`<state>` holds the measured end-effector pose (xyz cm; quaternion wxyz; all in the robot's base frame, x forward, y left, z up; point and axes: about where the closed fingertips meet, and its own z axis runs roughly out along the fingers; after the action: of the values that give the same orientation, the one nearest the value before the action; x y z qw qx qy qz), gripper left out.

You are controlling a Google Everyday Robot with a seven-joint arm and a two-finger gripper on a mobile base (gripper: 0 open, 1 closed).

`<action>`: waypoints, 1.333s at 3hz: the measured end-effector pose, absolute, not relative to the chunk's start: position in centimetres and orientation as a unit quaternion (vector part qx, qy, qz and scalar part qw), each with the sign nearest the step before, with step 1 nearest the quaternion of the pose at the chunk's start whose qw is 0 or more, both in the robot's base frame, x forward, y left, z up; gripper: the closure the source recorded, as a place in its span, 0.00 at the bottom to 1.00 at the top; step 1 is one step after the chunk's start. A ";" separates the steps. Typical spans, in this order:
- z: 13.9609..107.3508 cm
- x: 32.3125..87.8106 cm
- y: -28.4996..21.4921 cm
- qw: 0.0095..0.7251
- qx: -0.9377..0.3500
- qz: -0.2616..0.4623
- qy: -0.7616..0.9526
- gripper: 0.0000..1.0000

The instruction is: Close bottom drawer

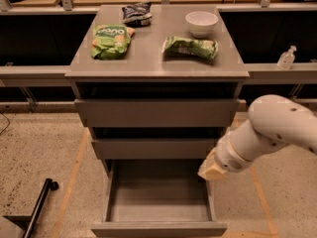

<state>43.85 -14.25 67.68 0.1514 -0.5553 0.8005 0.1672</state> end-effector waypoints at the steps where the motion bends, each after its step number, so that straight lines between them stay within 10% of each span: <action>1: 61.6 44.8 -11.1 0.142 -0.541 0.204 0.804 1.00; 4: 50.9 43.2 -7.1 0.081 -0.501 0.266 0.820 1.00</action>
Offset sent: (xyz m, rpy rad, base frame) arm 0.0063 0.1128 -0.2248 0.1531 0.3642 -0.1210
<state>43.18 -7.10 50.90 0.0811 -0.5010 0.8196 0.2659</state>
